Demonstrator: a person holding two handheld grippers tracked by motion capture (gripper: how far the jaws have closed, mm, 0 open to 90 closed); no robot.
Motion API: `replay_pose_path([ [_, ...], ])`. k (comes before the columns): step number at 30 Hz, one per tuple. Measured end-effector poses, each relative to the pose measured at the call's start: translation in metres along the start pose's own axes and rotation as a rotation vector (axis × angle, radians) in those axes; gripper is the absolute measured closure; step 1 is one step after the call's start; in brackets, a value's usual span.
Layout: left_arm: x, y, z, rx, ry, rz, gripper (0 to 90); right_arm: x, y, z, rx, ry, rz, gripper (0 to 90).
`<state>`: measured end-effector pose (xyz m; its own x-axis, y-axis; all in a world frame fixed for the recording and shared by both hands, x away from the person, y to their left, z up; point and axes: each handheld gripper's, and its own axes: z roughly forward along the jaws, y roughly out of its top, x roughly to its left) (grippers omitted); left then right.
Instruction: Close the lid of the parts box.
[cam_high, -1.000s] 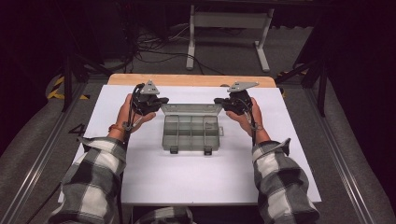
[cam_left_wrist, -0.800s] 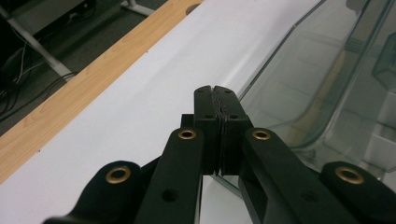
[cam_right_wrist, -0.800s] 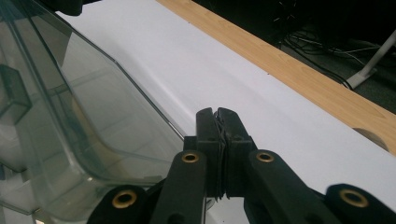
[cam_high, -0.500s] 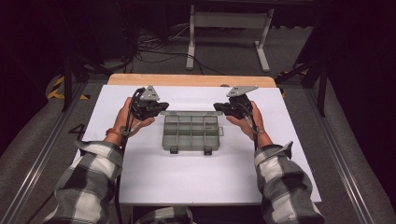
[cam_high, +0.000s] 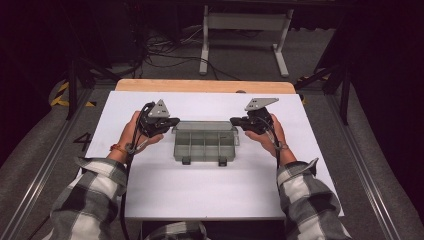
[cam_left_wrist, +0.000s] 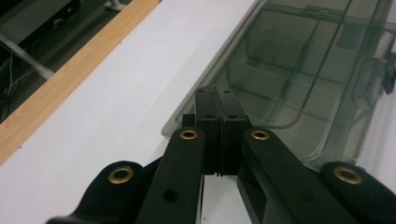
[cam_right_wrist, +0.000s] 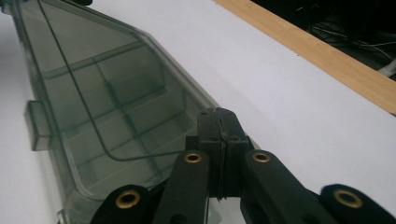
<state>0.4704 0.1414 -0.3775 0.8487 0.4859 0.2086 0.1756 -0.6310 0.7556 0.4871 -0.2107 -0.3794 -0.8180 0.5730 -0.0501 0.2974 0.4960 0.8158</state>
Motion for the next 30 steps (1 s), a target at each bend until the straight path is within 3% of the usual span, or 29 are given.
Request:
replay_pose_path([
  [7,-0.012,-0.007,-0.002,0.022,-0.02,0.035,89.6,0.014,-0.007,-0.006,0.02,0.024,-0.033,90.0],
  [30,-0.039,-0.028,-0.008,0.014,-0.044,0.053,89.6,0.041,-0.029,-0.018,0.027,0.047,-0.073,90.0],
])
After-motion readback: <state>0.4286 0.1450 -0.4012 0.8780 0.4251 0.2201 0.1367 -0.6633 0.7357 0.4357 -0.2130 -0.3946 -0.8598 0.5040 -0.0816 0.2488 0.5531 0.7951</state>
